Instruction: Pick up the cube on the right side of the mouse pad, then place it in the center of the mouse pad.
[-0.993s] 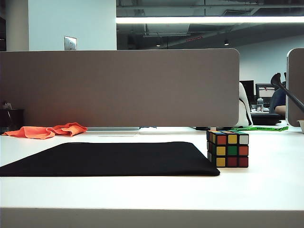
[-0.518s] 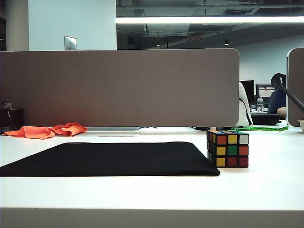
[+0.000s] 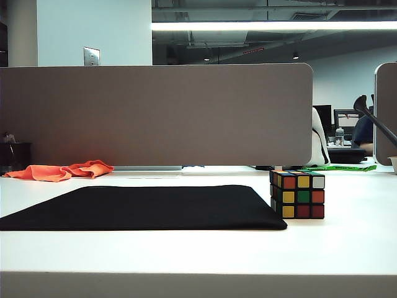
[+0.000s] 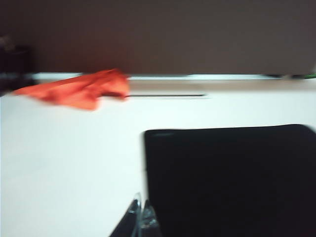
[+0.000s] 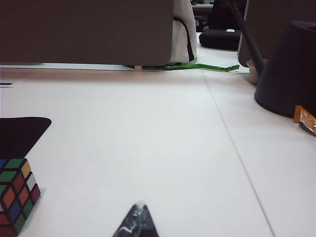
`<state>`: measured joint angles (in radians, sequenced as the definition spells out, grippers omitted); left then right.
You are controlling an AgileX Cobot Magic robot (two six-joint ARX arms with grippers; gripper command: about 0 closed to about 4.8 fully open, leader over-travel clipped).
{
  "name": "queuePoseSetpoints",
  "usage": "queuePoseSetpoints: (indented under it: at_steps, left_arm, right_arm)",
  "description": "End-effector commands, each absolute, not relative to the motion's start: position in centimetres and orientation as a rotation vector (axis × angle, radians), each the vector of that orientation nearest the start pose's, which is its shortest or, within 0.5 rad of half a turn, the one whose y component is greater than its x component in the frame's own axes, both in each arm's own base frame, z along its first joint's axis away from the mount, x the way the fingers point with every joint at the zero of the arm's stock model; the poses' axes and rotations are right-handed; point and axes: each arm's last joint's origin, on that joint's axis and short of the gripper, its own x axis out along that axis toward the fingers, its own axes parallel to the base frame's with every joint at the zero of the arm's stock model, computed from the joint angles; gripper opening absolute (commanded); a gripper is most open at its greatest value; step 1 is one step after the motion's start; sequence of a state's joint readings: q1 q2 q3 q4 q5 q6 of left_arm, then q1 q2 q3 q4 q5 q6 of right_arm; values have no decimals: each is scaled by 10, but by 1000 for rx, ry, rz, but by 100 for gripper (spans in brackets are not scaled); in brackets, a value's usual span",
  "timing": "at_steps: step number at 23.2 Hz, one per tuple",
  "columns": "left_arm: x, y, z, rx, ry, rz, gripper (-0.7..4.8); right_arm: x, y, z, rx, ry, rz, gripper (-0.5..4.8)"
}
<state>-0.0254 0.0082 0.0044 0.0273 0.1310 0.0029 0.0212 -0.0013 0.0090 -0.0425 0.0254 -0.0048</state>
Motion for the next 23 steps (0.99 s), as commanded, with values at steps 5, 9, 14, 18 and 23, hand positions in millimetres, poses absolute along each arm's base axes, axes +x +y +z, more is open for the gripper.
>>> queuePoseSetpoints:
  at_steps: [5, 9, 14, 18, 23]
  left_arm:
    - [93, -17, 174, 19, -76, -539, -6]
    - [92, -19, 173, 31, -74, -635, -6]
    - [90, -25, 172, 55, -77, -715, -6]
    - [89, -29, 171, 62, -68, -754, -6]
    - [89, -29, 170, 62, -66, -755, -6]
  right_arm:
    - [84, 0, 211, -5, -82, -40, -6]
    - [78, -1, 232, -9, 7, -73, -6]
    - [96, 0, 264, -21, 213, -70, -6]
    - [122, 0, 293, -28, 334, -68, -6]
    - [168, 12, 312, -46, 434, -6, -6]
